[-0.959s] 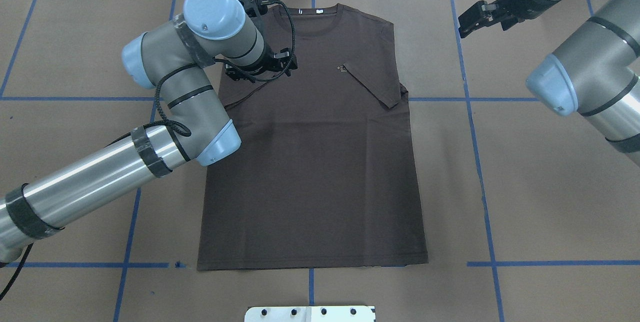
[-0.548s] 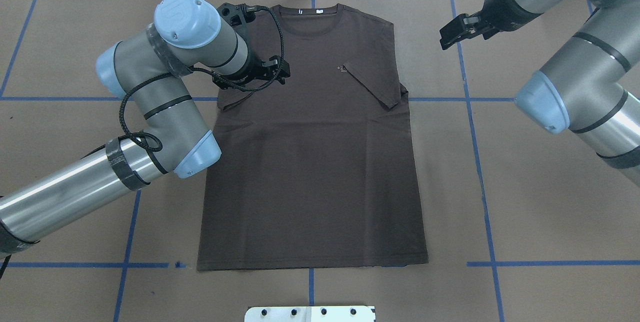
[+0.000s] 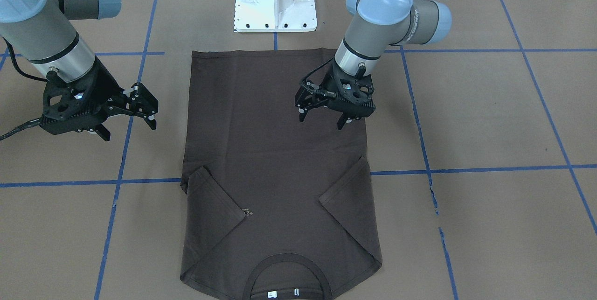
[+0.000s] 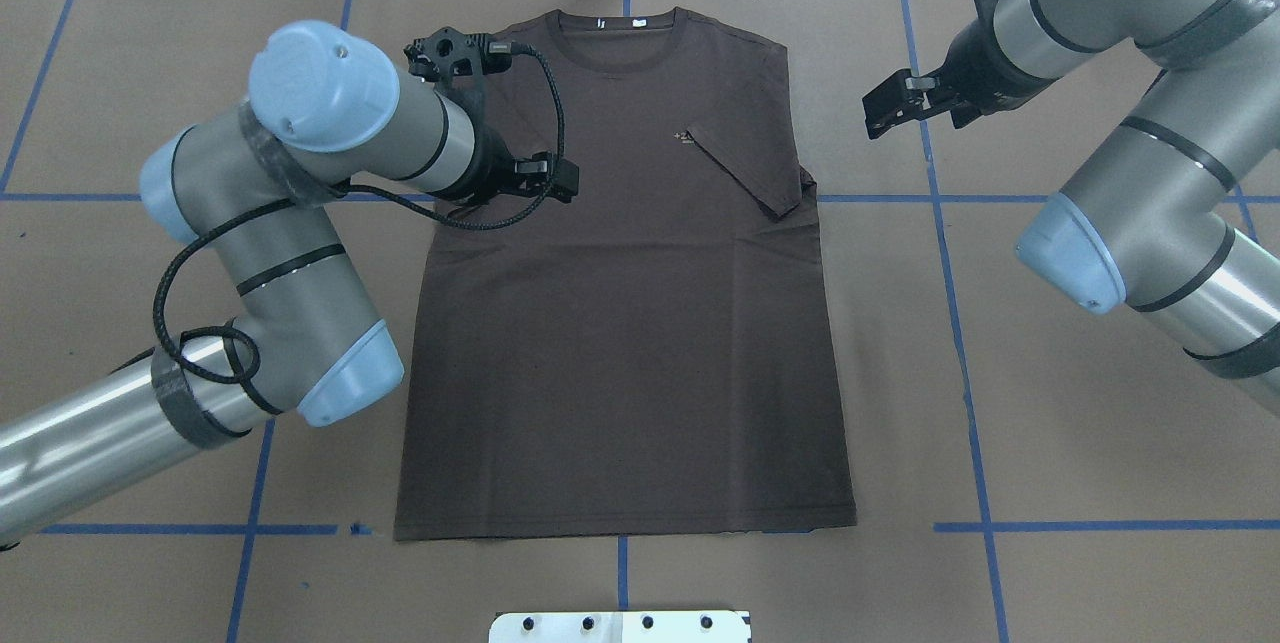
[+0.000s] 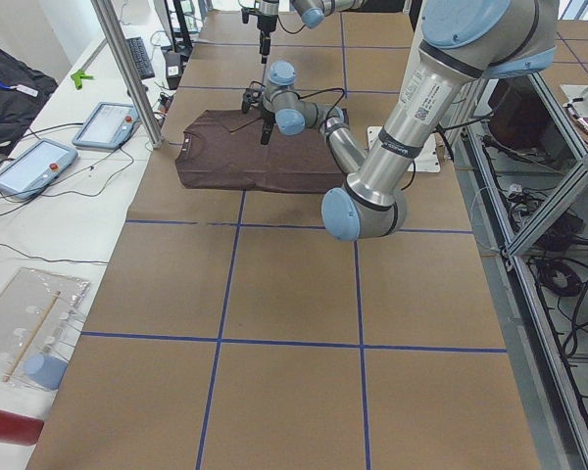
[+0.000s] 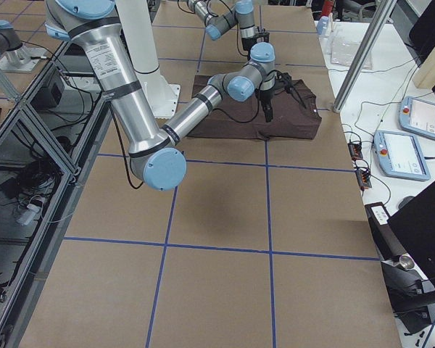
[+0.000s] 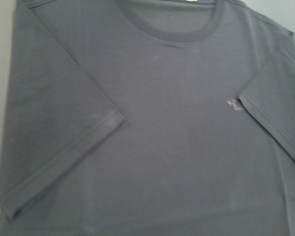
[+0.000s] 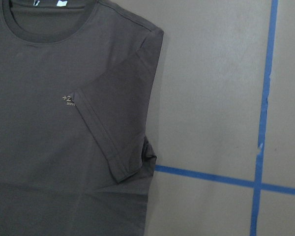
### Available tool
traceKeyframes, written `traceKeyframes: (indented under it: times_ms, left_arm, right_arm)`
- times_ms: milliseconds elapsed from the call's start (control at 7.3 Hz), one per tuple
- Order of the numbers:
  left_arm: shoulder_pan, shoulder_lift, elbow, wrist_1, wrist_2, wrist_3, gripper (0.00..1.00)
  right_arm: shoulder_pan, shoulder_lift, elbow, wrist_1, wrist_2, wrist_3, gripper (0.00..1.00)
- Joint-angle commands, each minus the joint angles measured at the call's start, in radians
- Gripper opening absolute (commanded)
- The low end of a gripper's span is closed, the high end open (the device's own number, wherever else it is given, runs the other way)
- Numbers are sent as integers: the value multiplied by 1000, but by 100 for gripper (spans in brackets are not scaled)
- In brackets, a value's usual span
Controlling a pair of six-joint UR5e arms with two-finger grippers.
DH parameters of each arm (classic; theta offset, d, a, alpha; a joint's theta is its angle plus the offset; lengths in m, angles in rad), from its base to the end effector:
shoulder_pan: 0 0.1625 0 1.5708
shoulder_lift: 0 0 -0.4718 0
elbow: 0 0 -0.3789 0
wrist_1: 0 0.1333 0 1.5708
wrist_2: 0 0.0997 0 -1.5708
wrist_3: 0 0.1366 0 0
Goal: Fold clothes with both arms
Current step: 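Move both grippers down to the shirt hem corners nearest the robot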
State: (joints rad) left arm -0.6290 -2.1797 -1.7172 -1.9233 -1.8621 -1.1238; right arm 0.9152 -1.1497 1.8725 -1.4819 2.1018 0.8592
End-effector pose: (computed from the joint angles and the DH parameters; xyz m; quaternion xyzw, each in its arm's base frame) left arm 0.5166 -0.4922 0.2590 0.1607 0.5102 -0.0004 0.8449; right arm -0.3339 -0.5393 0.3512 0.1112 -0.4369 -0.0130 0.8925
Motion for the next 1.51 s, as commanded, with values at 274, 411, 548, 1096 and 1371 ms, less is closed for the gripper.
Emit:
traceKeyframes:
  times_ms: [274, 411, 548, 1096, 1371]
  left_arm:
    - [201, 193, -200, 14, 134, -173, 99]
    - [256, 239, -234, 13, 164, -236, 95]
    - [312, 277, -245, 13, 193, -301, 89]
    - [377, 395, -259, 9, 239, -332, 74]
    - [413, 437, -281, 7, 239, -332, 74]
  right_arm:
    - [-350, -208, 247, 107, -275, 517, 89]
    - [-428, -255, 284, 144, -329, 576, 85]
    - [-509, -315, 313, 170, -386, 642, 84]
    - [-581, -343, 347, 181, -471, 663, 87]
    - [-581, -350, 347, 183, -473, 663, 87]
